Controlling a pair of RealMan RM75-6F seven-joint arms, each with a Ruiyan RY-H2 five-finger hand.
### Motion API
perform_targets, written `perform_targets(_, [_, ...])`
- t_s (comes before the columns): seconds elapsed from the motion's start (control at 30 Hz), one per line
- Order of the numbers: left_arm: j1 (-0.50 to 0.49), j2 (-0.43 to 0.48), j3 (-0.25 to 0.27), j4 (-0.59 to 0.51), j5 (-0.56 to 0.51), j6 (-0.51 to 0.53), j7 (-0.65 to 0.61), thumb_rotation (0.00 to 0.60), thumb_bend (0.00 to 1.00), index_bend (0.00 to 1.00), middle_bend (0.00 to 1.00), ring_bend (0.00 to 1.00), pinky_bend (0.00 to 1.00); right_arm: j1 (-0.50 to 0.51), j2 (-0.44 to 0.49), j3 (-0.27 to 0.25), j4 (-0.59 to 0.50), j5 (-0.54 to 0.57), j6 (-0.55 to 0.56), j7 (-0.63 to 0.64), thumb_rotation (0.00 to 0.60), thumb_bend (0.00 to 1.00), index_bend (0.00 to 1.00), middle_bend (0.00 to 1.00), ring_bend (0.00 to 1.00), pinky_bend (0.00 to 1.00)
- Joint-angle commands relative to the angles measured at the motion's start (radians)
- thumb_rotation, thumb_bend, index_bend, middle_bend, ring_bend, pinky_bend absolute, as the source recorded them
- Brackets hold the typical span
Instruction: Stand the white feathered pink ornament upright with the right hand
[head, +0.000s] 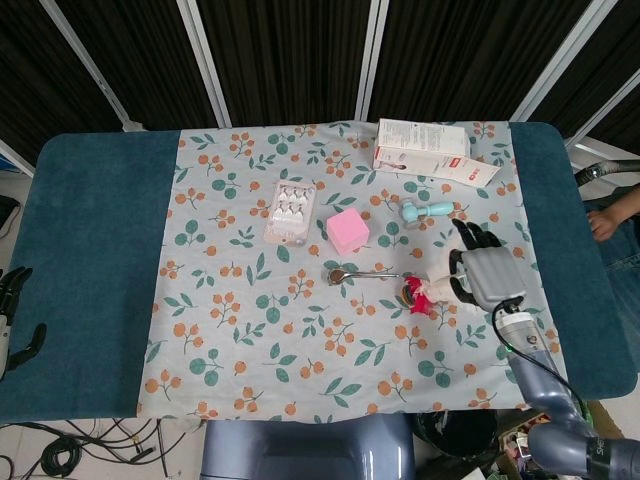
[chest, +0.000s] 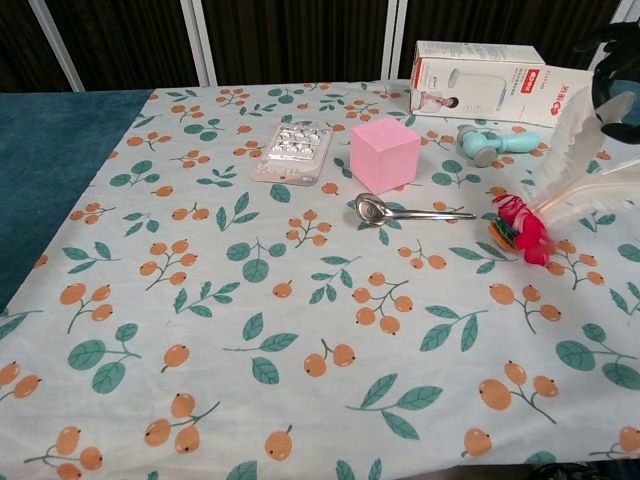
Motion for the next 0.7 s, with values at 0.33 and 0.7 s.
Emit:
perform_targets(0.33, [0.000, 0.001, -0.002, 0.001, -0.003, 0.000, -0.003, 0.600, 0.39, 0.07, 0.08, 0.00, 0.00, 0.045, -0.008, -0.016, -0.128, 0.025, 0.021, -0.122, 0.600, 0.47, 0.64, 0.02, 0.05, 0.14])
perform_targets(0.7, [0.000, 0.001, -0.004, -0.001, -0.010, -0.002, 0.000, 0.600, 0.39, 0.07, 0.08, 0.00, 0.00, 0.070, -0.029, -0.047, -0.183, 0.034, 0.042, -0.207, 0.600, 0.31, 0.01, 0.01, 0.05, 0.14])
